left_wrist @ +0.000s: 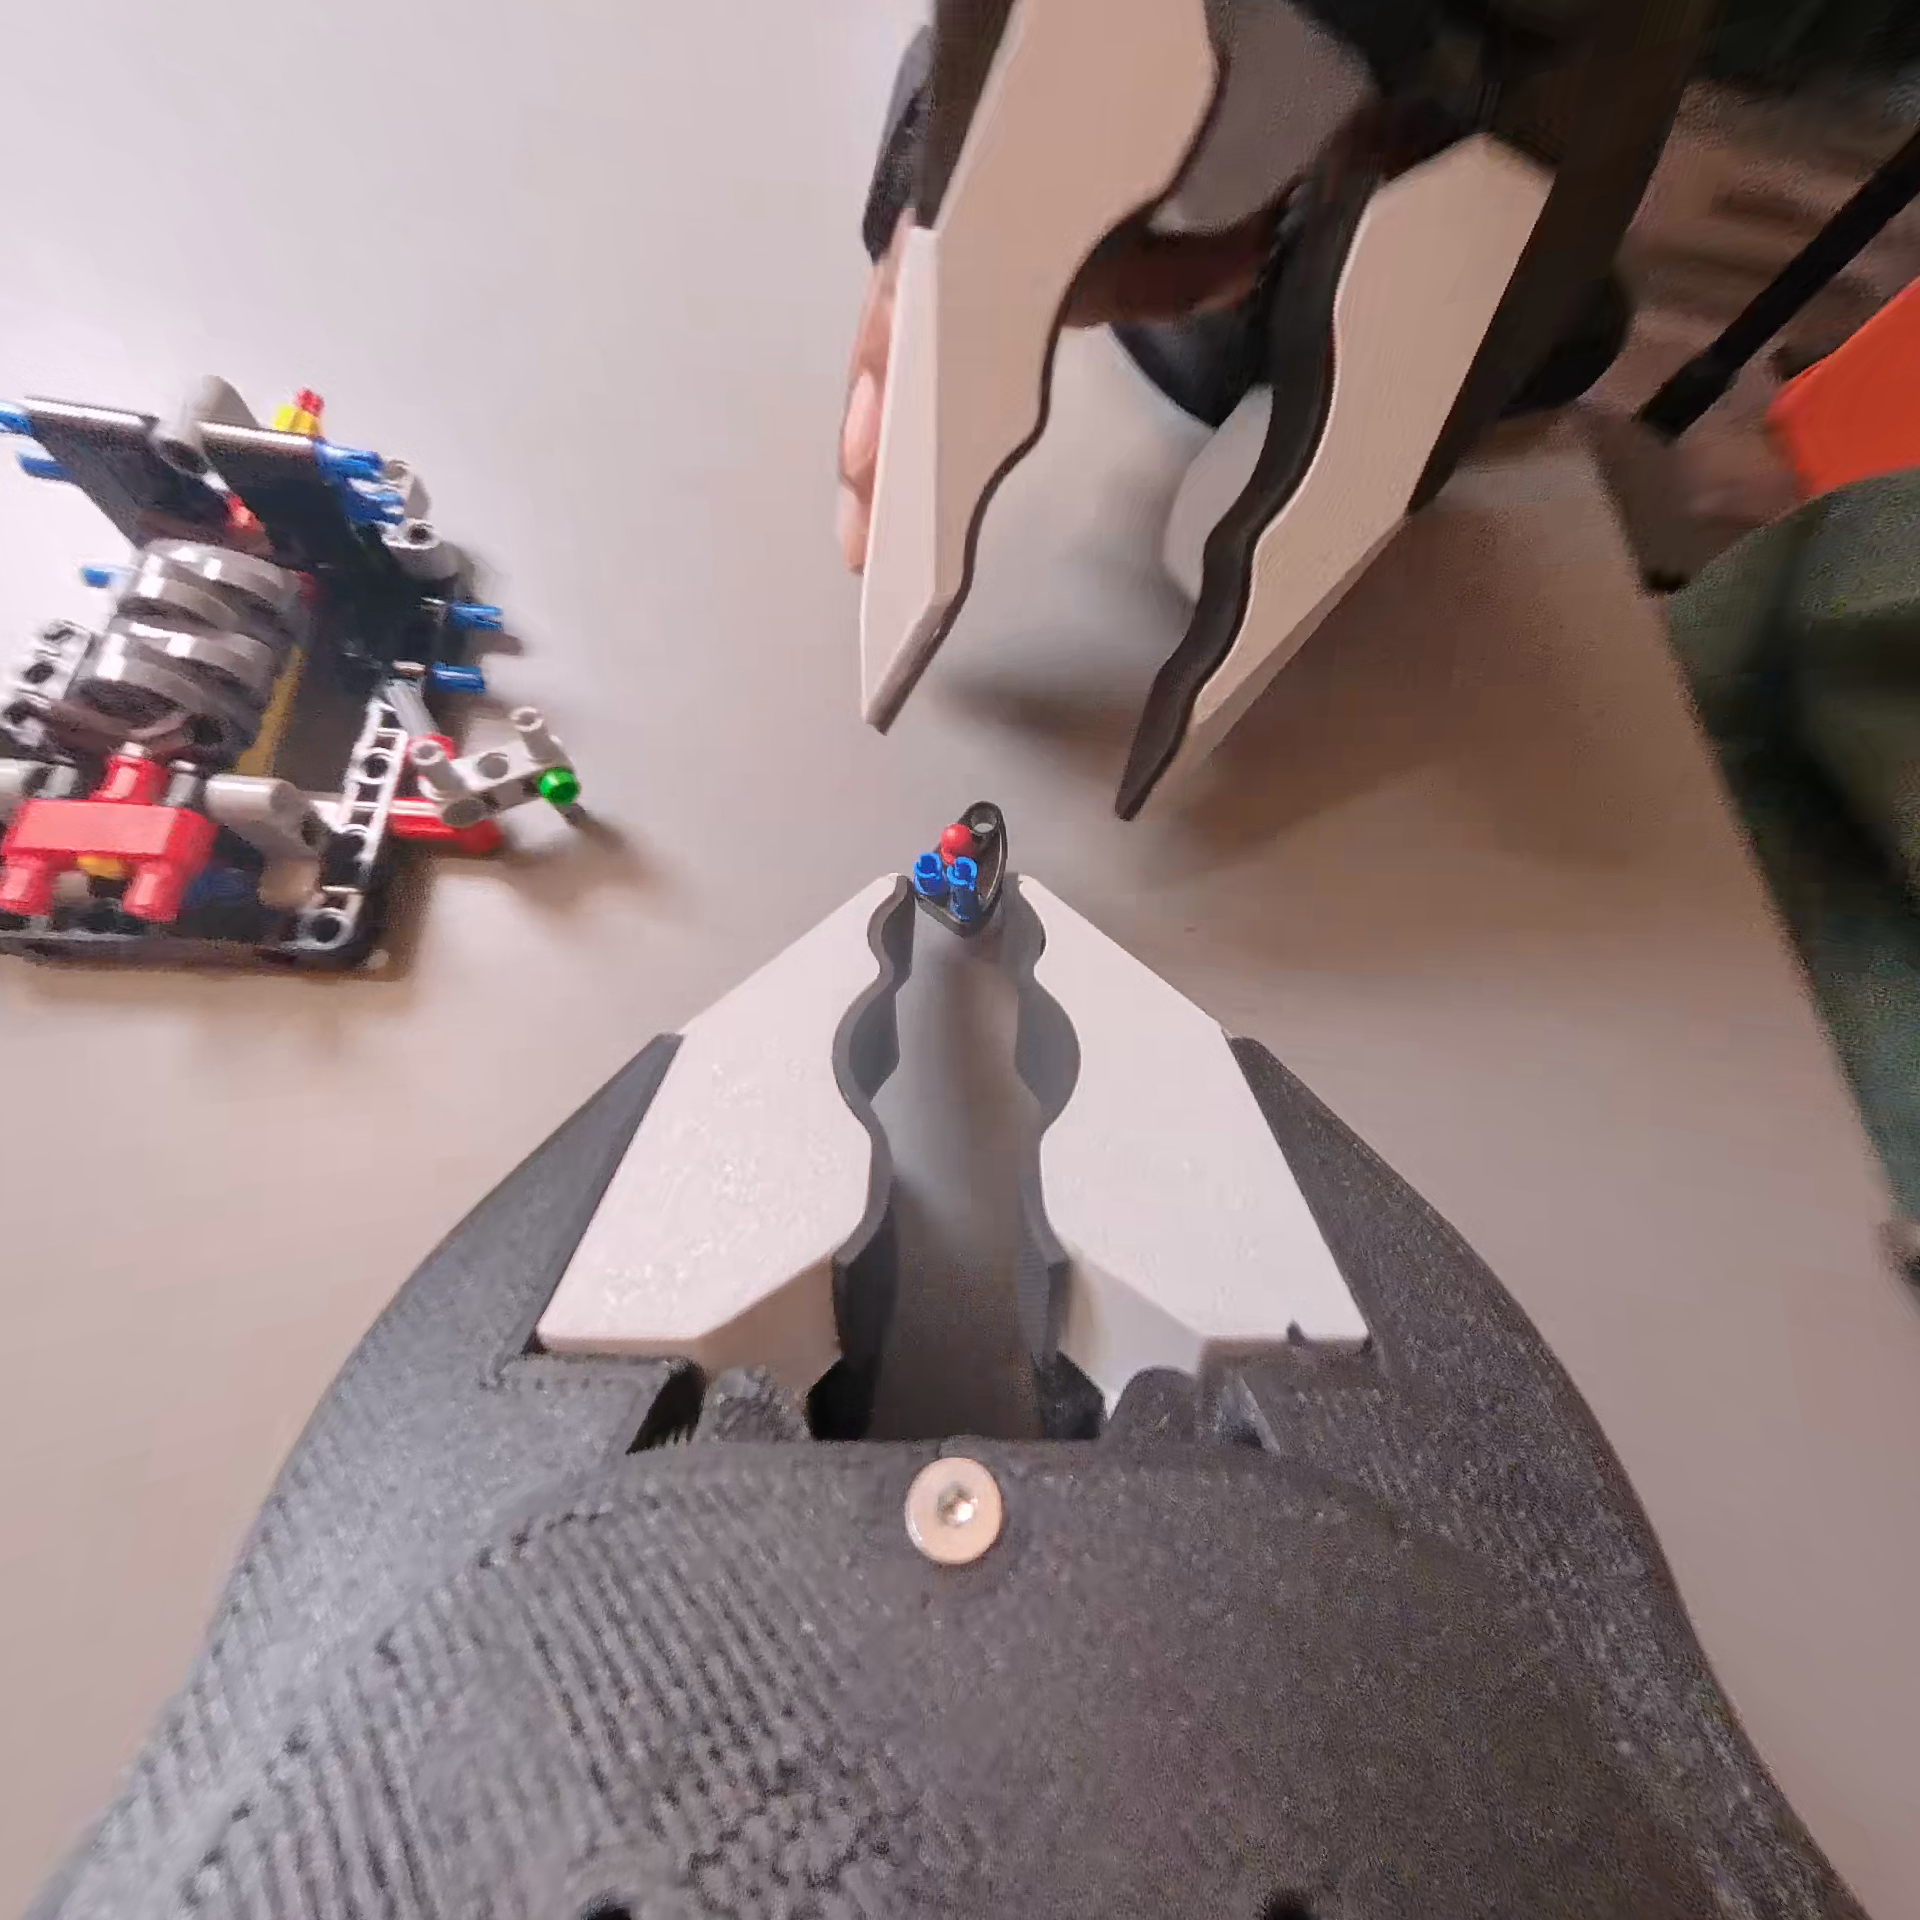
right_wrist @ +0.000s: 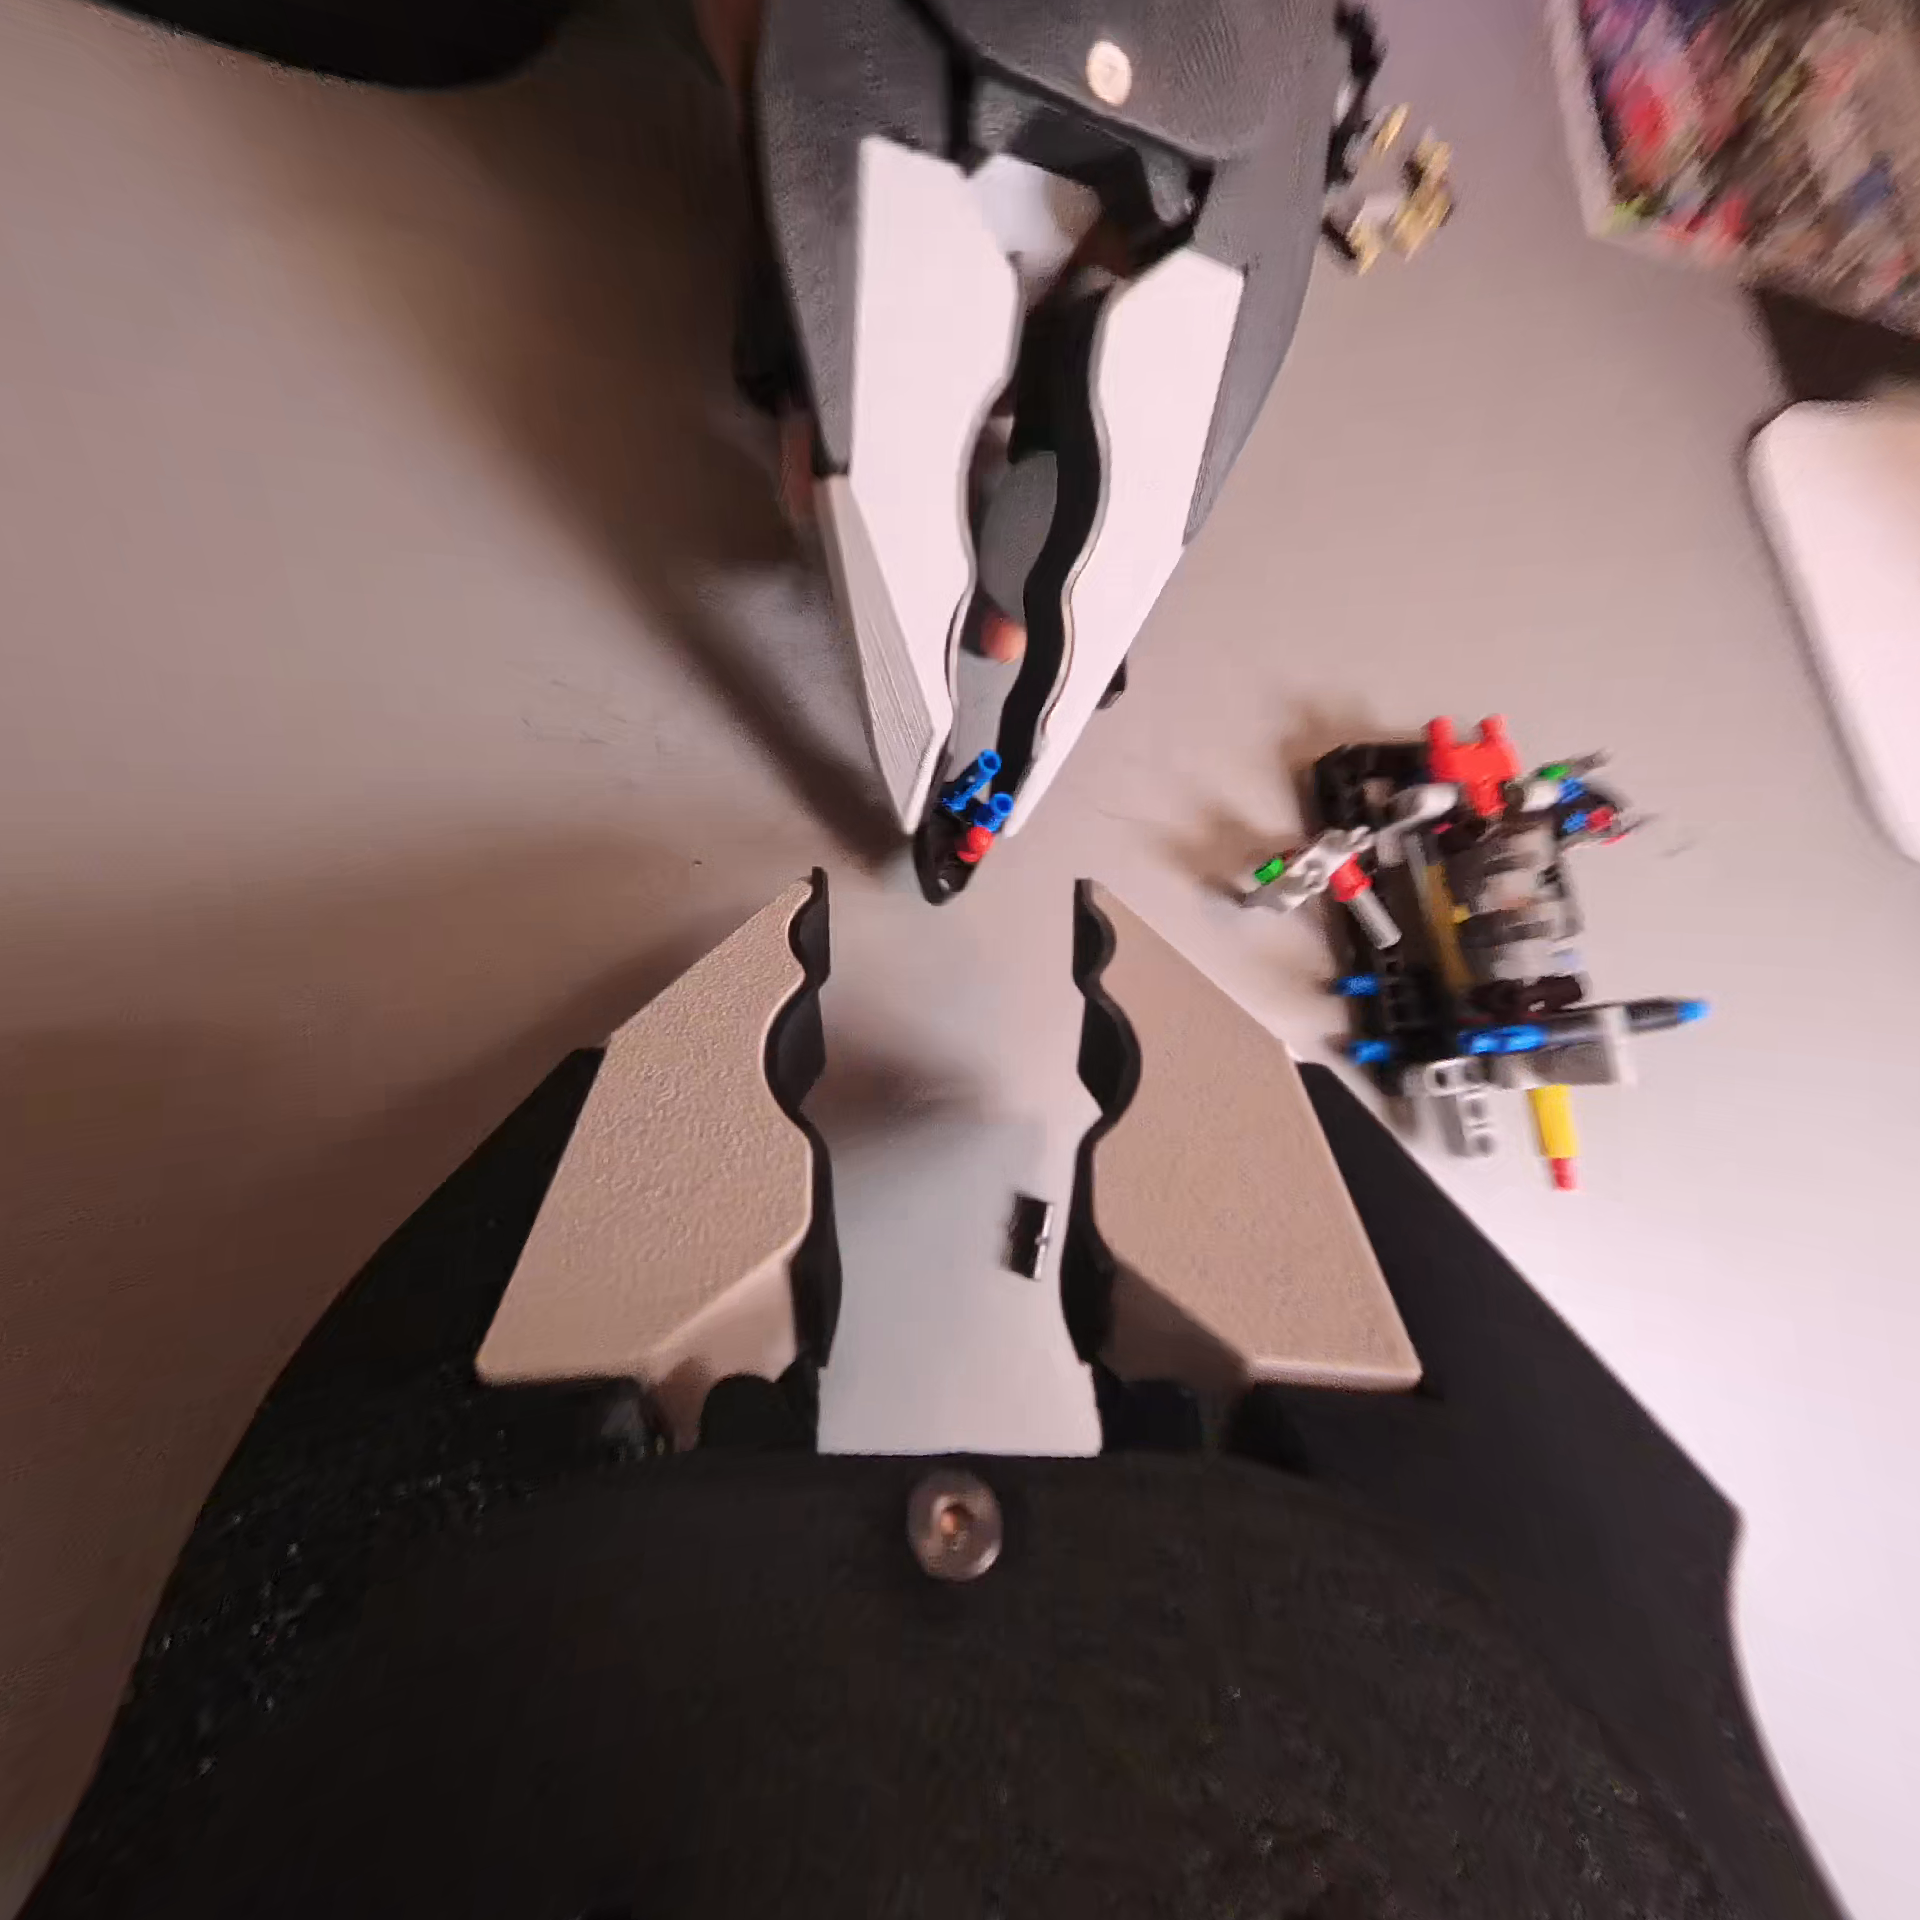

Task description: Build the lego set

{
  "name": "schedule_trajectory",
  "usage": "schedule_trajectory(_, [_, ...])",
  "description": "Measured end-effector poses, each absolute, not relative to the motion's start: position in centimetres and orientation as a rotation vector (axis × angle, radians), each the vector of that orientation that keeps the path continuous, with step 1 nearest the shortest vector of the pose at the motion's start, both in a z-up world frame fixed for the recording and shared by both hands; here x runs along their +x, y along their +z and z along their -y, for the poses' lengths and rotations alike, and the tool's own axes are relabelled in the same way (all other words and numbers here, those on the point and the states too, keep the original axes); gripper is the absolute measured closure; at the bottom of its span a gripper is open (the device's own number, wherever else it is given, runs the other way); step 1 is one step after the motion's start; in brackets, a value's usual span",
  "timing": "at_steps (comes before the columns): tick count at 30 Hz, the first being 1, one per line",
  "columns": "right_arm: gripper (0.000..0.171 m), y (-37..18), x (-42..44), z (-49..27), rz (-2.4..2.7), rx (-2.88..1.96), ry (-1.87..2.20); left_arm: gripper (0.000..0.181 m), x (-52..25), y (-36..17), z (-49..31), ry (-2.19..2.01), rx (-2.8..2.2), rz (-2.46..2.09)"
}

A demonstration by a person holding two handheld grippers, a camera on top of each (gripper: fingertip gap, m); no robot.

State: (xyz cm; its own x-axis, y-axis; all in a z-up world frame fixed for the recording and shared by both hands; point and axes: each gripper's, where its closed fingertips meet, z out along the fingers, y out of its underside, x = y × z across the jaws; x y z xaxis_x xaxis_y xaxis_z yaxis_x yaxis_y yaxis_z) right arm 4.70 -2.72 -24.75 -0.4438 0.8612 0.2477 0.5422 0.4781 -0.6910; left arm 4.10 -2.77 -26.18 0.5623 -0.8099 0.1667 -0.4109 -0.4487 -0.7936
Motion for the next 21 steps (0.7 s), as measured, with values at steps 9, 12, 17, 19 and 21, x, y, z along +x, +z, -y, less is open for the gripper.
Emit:
schedule_trajectory(9, [0.149,-24.1,3.3,3.7,2.017,-0.701,0.46,0.167,4.7,-23.8,3.7,-1.144,-2.078,-0.748])
schedule_trajectory(12, [0.158,-23.7,3.2,3.7,1.994,-0.703,0.523,0.167,4.7,-23.5,3.8,-1.209,-2.067,-0.704])
schedule_trajectory(17, [0.159,-23.2,3.2,3.8,1.963,-0.719,0.613,0.167,4.7,-22.8,4.0,-1.305,-2.026,-0.653])
schedule_trajectory(19, [0.159,-22.8,3.2,3.8,1.945,-0.721,0.632,0.167,4.7,-22.4,3.9,-1.335,-2.006,-0.631])
schedule_trajectory(21, [0.159,-22.4,3.2,3.8,1.923,-0.727,0.658,0.167,4.7,-22.0,3.9,-1.354,-1.984,-0.616])
